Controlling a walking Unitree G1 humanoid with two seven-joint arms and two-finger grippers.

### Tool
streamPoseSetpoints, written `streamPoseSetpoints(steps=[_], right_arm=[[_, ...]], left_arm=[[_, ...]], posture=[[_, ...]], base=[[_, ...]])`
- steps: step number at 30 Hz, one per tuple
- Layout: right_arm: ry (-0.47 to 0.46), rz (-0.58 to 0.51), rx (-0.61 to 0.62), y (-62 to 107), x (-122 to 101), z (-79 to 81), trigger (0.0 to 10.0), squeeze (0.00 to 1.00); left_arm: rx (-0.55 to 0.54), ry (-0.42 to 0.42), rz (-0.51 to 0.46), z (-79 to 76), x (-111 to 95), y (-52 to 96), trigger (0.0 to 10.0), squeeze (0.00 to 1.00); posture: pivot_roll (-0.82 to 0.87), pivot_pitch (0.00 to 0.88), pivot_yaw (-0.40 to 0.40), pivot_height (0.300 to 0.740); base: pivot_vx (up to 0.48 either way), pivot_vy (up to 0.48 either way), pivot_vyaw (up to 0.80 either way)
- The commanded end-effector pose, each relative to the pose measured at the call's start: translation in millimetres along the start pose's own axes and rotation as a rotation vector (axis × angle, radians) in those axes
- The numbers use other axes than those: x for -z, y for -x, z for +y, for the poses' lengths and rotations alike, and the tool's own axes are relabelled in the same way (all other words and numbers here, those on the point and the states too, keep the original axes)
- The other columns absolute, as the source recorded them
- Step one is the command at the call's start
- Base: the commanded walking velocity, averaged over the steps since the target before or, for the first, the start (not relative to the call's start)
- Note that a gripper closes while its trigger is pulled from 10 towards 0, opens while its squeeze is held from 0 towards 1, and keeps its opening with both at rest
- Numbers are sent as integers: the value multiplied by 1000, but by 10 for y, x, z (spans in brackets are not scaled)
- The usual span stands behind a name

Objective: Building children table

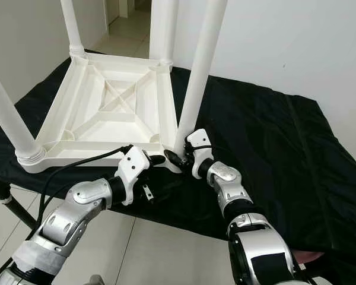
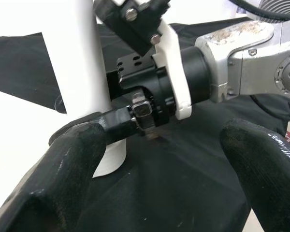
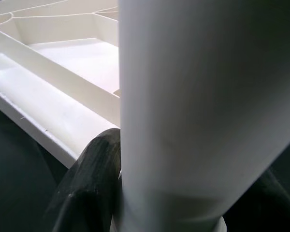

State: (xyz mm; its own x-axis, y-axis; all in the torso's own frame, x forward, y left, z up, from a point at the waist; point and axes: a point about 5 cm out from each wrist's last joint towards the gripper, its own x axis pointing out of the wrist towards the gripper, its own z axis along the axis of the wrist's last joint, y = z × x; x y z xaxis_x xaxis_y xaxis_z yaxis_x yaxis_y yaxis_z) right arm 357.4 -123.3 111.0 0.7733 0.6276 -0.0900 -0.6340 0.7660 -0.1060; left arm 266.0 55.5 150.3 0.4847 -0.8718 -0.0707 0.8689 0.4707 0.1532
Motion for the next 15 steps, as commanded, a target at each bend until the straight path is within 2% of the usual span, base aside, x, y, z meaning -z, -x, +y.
streamPoseSetpoints(steps=[1,5,8,9,11,14,15], right_arm=[[-33,72,80,78,162,-42,10000,0],[-51,61,161,60,193,29,10000,0],[-118,61,301,45,244,125,10000,0],[-118,61,301,45,244,125,10000,0],[-139,52,392,51,256,161,10000,0],[-139,52,392,51,256,161,10000,0],[-148,46,435,54,258,179,10000,0]], left_arm=[[4,4,3,-15,8,-7,10000,0],[6,7,3,-34,12,-11,10000,0],[8,8,3,-37,16,-12,10000,0],[8,8,3,-37,16,-12,10000,0],[11,8,3,-44,16,-11,10000,0],[11,8,3,-44,16,-11,10000,0],[12,9,4,-48,18,-10,10000,0]], posture=[[24,0,-104,740],[23,0,-111,740],[23,0,-113,740],[23,0,-113,740],[23,0,-112,740],[23,0,-112,740],[21,0,-110,740]], base=[[0,0,0],[0,0,0],[0,0,0],[0,0,0],[0,0,0],[0,0,0],[0,0,0]])
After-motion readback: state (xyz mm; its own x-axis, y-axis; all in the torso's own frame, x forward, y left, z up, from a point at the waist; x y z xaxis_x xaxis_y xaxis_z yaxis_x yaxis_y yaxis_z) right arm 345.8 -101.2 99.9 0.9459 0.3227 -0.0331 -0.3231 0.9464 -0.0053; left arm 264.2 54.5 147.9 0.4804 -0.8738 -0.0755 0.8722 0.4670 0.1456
